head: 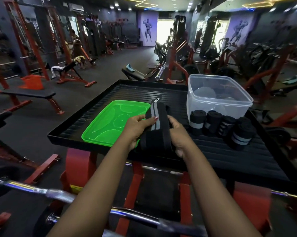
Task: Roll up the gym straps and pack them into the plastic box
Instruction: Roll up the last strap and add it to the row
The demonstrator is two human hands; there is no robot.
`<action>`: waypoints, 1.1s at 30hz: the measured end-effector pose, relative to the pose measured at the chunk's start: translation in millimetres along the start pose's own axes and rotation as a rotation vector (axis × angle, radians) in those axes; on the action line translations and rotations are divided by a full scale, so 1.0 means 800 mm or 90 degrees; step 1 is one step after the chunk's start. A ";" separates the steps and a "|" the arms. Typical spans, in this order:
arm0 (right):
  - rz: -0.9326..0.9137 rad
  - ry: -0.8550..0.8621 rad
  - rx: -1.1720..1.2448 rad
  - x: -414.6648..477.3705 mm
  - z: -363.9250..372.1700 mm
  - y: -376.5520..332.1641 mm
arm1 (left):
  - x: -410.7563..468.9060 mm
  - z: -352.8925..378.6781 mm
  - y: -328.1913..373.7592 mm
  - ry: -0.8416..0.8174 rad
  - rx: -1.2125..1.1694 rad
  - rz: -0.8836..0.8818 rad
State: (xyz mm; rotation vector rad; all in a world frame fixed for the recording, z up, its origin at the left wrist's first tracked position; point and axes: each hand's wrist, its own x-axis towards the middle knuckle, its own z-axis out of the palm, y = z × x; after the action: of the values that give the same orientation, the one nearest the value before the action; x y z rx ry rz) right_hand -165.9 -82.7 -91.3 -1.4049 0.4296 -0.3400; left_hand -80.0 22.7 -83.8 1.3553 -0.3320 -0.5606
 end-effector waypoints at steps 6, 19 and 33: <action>0.008 0.133 -0.052 0.007 -0.014 0.013 | 0.007 0.023 -0.018 0.064 -0.019 0.025; -0.005 0.216 -0.258 0.015 -0.020 0.018 | 0.002 0.021 -0.020 -0.042 -0.047 -0.014; -0.027 0.160 -0.175 0.019 -0.018 0.008 | -0.005 0.017 -0.021 -0.081 -0.207 0.055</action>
State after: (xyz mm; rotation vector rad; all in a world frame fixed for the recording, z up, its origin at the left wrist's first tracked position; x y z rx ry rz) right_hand -159.6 -101.8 -100.5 -1.6474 0.6718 -0.5103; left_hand -93.6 12.1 -96.9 0.9904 -0.3829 -0.6013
